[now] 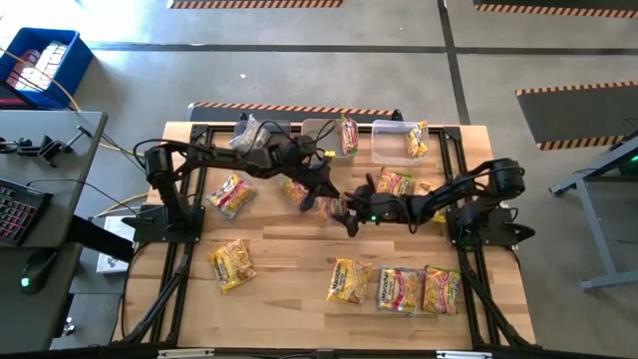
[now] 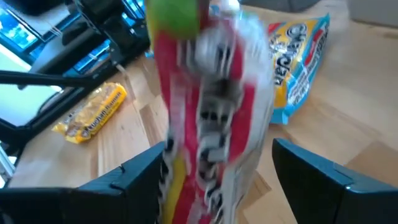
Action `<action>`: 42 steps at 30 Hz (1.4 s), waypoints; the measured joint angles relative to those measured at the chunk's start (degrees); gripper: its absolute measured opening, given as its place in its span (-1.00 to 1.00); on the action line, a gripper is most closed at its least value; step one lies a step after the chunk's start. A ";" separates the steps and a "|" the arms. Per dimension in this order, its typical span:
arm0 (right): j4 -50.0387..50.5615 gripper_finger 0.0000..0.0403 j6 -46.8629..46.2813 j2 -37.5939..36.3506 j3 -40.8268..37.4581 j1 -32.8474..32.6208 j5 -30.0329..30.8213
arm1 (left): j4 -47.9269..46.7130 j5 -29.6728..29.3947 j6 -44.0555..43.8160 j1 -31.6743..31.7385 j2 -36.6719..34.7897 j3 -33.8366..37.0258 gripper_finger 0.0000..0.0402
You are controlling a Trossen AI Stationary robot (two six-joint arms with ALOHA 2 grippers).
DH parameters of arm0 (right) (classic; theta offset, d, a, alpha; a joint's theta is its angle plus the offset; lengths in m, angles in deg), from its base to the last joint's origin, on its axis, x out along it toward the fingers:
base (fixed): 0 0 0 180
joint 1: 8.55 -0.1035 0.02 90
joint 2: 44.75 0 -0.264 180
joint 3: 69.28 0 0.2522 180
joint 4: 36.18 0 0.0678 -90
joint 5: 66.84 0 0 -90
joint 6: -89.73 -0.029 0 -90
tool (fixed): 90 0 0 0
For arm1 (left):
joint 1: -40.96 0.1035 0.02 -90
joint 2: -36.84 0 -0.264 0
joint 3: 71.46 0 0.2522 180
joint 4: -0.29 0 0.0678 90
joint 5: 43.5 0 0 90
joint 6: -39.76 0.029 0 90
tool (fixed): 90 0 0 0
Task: Sort Maruchan noodles
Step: Put the left green noodle pack into the gray bin
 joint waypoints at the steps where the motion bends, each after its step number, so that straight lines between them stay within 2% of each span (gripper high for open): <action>1: -0.05 0.35 -0.02 0.48 0.00 0.00 0.00 | 0.45 -0.10 -0.34 0.26 0.00 0.00 -1.00; 4: -1.08 0.31 -1.07 1.58 0.00 -0.10 0.24 | 0.58 -0.16 -0.67 0.93 0.00 0.00 -1.00; 7: -2.43 0.18 -1.14 1.59 0.00 -0.11 1.03 | 1.03 -0.48 -1.92 1.47 0.00 -0.02 -1.00; 11: -4.37 -0.11 -0.12 1.48 0.00 -0.09 2.05 | 3.70 -0.73 -6.68 2.66 -0.02 -0.01 -0.96; 17: -5.47 -0.53 1.30 0.91 0.00 1.10 1.96 | 5.47 -1.18 -6.46 6.36 -4.28 0.61 -0.79; 22: -2.87 -0.59 3.56 -3.20 0.72 3.30 0.21 | 9.27 -4.34 -4.83 9.21 -10.31 7.56 -0.63; 24: 2.95 -0.57 2.51 -5.71 2.46 5.44 -1.86 | 14.35 -6.77 -4.74 9.66 -13.30 12.75 -0.61; 26: 13.18 -0.55 1.37 -8.63 5.84 8.18 -4.44 | 20.71 -9.19 -5.09 9.71 -16.27 18.61 -0.61; 31: 48.40 -0.55 2.87 -10.91 22.81 15.98 -6.21 | 35.66 -17.42 -6.05 8.34 -22.60 31.09 -0.67; 36: 73.07 -0.56 5.02 -5.99 42.48 23.40 -9.24 | 41.86 -20.59 -9.11 5.57 -25.36 37.95 -0.74; 42: 92.39 -0.56 3.99 4.73 61.49 28.23 -10.55 | 43.10 -20.68 -9.12 3.27 -25.71 40.26 -0.79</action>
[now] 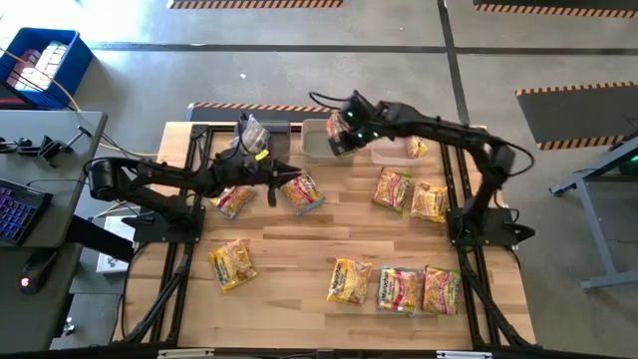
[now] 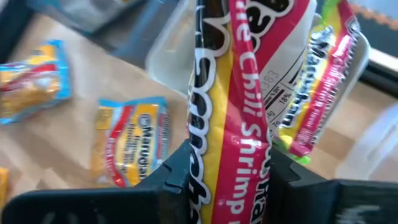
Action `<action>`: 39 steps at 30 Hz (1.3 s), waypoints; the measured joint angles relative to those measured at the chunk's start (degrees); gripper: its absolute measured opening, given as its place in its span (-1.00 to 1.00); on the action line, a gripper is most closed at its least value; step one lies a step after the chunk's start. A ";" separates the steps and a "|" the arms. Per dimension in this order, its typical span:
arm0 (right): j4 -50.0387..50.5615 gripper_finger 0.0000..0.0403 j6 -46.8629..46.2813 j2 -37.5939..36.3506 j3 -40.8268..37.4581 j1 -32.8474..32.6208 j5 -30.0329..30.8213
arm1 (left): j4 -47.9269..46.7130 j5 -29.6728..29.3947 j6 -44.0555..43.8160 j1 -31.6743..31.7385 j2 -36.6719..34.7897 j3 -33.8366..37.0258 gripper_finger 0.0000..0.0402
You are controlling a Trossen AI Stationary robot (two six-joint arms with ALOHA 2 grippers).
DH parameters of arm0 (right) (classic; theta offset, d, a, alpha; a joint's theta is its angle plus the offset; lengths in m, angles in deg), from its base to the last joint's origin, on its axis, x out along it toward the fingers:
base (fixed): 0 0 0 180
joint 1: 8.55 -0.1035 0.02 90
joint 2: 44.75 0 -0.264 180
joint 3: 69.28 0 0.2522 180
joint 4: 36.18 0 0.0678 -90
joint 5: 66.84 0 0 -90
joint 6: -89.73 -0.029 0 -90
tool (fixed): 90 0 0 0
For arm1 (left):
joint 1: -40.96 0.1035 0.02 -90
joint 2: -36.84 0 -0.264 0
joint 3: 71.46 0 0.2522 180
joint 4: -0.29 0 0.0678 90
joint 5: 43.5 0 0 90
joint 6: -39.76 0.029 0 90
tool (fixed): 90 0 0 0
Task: Sort Maruchan noodles
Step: Put the left green noodle pack into the gray bin
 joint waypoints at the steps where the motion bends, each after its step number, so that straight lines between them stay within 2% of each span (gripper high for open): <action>1: 2.76 -0.56 -0.64 1.91 2.54 0.36 0.00 | 0.03 0.00 -0.10 -0.35 0.00 -0.01 -0.79; 5: 11.29 -0.56 -3.52 9.16 12.33 1.60 -0.37 | 0.01 0.00 0.64 -1.79 0.00 -0.02 -0.82; 9: 15.42 -0.56 -5.92 15.37 19.97 2.47 -0.44 | -0.44 0.01 2.44 -2.37 0.00 -0.02 -0.84; 15: 21.09 -0.56 -10.55 21.77 26.11 4.18 -1.47 | -1.63 0.01 2.40 -2.42 0.00 -0.02 -0.87; 30: 19.58 -0.56 -12.84 24.88 26.74 6.78 -0.48 | -1.63 0.02 1.33 -2.40 0.00 -0.07 -0.91; 39: 17.82 -0.56 -13.13 25.14 23.21 7.62 -1.16 | -1.63 0.04 1.42 -2.40 0.00 -0.07 -0.91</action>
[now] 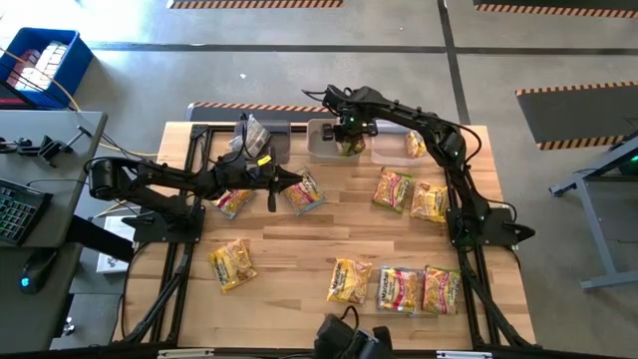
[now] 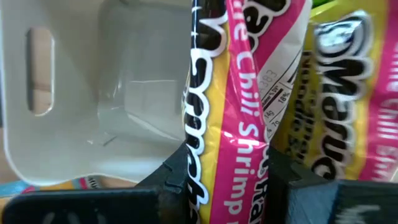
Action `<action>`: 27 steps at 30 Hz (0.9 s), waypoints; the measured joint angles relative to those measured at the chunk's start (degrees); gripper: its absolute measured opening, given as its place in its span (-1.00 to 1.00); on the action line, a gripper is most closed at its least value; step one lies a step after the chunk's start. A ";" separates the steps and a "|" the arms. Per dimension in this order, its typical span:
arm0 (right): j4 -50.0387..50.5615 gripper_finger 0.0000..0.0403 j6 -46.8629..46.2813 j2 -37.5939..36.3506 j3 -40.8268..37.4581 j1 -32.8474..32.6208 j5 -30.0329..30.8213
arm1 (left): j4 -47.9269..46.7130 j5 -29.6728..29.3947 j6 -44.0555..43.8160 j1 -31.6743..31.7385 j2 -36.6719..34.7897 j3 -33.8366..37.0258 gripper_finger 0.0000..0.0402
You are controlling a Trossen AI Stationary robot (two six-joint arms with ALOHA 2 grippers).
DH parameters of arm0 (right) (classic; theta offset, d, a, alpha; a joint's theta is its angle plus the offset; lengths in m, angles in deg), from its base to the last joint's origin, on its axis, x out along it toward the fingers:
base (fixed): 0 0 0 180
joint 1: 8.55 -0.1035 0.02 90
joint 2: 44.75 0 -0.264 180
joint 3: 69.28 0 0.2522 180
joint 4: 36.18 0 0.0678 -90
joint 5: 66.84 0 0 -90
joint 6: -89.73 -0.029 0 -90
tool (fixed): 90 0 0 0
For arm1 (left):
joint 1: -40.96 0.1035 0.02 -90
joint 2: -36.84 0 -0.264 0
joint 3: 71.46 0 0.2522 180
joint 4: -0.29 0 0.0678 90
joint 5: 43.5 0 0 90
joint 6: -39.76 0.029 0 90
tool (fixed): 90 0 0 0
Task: Sort Maruchan noodles
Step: Put the left green noodle pack into the gray bin
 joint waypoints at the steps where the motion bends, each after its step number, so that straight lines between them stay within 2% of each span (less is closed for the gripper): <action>1: 0.17 -0.56 0.04 0.02 -0.03 0.00 0.11 | 0.00 0.00 0.00 0.00 0.00 0.00 -0.91; 6: -0.76 -0.53 0.49 0.36 -0.05 -0.04 -0.04 | 0.00 0.00 0.07 0.00 0.00 0.00 -0.91; 21: -3.05 -0.04 2.08 0.39 -0.03 -0.02 1.77 | -0.23 0.00 0.07 0.00 0.00 0.00 -0.91; 27: -2.54 0.06 3.50 0.37 0.55 0.25 1.64 | -0.89 0.00 0.07 0.01 0.00 0.00 -0.91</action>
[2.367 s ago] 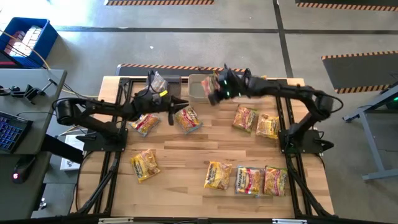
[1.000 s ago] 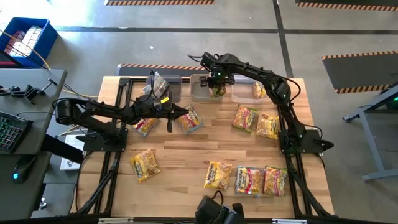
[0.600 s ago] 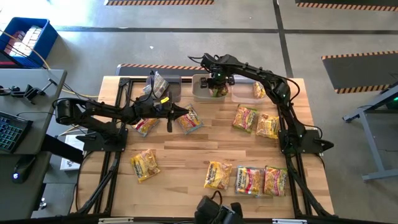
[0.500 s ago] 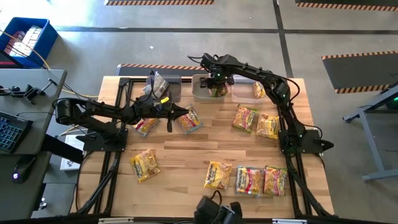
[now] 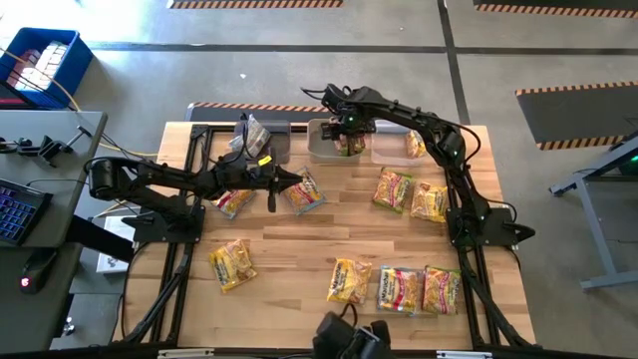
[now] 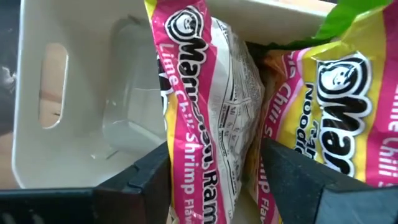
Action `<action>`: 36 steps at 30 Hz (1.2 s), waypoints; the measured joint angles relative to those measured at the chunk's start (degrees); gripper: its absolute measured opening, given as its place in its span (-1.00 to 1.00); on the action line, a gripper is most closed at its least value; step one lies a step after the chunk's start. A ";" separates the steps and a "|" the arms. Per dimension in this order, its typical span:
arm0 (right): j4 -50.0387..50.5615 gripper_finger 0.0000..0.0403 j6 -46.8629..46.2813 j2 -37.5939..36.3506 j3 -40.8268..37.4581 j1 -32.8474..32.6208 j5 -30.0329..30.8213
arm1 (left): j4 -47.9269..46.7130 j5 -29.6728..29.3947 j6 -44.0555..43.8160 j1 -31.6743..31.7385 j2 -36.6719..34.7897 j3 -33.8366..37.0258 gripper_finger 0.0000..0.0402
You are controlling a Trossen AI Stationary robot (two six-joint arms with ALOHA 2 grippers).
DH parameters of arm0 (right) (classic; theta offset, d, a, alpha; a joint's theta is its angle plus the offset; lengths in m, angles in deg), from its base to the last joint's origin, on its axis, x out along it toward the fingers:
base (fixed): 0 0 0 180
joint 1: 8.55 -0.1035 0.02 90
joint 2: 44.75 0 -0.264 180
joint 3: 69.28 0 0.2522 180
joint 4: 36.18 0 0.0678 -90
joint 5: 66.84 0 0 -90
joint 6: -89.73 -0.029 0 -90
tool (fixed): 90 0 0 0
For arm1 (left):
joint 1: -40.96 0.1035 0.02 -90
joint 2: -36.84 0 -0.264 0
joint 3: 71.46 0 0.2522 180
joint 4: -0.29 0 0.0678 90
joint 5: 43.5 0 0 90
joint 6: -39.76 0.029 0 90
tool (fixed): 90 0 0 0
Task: Sort Maruchan noodles
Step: Put the left green noodle pack into the gray bin
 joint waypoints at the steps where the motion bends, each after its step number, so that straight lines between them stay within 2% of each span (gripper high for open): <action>1: 0.41 0.05 0.47 0.00 0.66 0.09 0.20 | -0.01 0.00 0.01 0.00 0.00 0.00 -0.91; 8: 2.93 -0.04 2.84 -0.10 7.20 0.06 9.62 | -0.44 0.02 0.34 0.08 0.00 -0.01 -0.91; 11: 3.70 -0.10 3.42 -0.17 8.17 -0.05 11.86 | -0.53 0.01 0.65 0.08 0.00 -0.01 -0.91; 16: 2.72 -0.14 6.84 -0.15 8.17 -0.06 11.62 | -0.56 0.00 0.68 0.08 0.00 -0.01 -0.91; 21: -2.58 -0.15 16.45 -0.15 8.17 -1.09 9.21 | -0.95 0.00 0.69 0.08 0.00 -0.01 -0.91; 25: -3.36 -0.13 17.10 0.02 8.17 -2.97 8.51 | -1.12 0.00 1.01 0.08 0.00 0.00 -0.91; 29: -3.38 -0.02 17.01 0.04 8.14 -4.71 5.39 | -1.17 0.00 1.50 0.08 0.00 0.00 -0.91; 36: -6.05 0.21 17.01 0.45 8.12 -8.08 5.09 | -1.19 0.00 1.51 0.08 0.00 0.00 -0.91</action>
